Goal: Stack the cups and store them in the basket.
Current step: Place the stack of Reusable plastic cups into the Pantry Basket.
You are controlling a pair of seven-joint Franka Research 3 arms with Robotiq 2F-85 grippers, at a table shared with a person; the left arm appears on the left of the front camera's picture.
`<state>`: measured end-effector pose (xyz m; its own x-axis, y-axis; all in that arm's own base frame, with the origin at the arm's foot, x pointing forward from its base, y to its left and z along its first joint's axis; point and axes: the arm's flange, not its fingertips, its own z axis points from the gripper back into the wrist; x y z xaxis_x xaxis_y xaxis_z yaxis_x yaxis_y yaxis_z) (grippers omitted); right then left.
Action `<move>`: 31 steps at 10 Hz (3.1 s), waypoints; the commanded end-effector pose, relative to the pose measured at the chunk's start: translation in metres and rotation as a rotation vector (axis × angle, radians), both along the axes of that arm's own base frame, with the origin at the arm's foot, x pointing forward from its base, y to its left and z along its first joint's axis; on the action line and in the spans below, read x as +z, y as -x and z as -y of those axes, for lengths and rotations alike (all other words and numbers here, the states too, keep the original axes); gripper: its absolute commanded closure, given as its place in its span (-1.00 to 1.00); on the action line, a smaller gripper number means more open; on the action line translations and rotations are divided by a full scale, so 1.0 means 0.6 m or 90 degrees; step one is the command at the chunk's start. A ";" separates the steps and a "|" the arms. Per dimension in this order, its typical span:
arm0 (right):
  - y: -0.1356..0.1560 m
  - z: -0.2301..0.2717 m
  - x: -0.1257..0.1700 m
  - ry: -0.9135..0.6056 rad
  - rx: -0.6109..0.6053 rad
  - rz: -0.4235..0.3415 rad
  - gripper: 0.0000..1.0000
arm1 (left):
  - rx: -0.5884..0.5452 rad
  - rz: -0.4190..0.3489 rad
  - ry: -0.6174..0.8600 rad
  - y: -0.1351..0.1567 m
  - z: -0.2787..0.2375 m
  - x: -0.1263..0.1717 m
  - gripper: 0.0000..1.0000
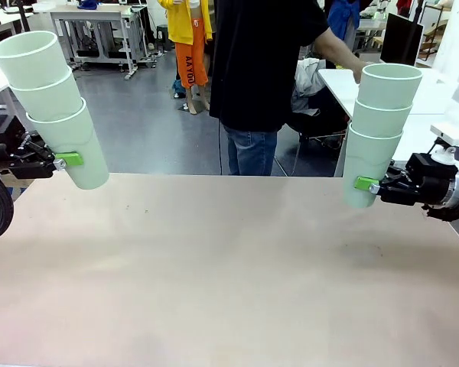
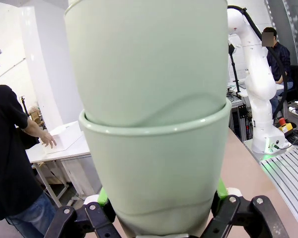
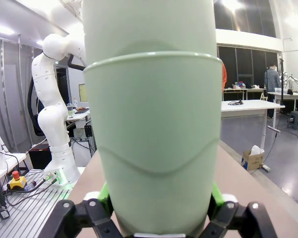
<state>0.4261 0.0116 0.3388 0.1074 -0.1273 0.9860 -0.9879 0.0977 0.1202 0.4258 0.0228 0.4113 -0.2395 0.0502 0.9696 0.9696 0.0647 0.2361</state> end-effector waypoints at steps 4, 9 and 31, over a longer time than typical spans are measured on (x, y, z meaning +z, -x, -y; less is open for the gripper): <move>-0.002 -0.004 0.006 -0.005 -0.012 0.013 -0.67 | -0.007 0.009 0.007 0.001 -0.001 0.008 -0.72; -0.002 -0.004 0.006 -0.005 -0.012 0.013 -0.67 | -0.007 0.009 0.007 0.001 -0.001 0.008 -0.72; -0.002 -0.004 0.006 -0.005 -0.012 0.013 -0.67 | -0.007 0.009 0.007 0.001 -0.001 0.008 -0.72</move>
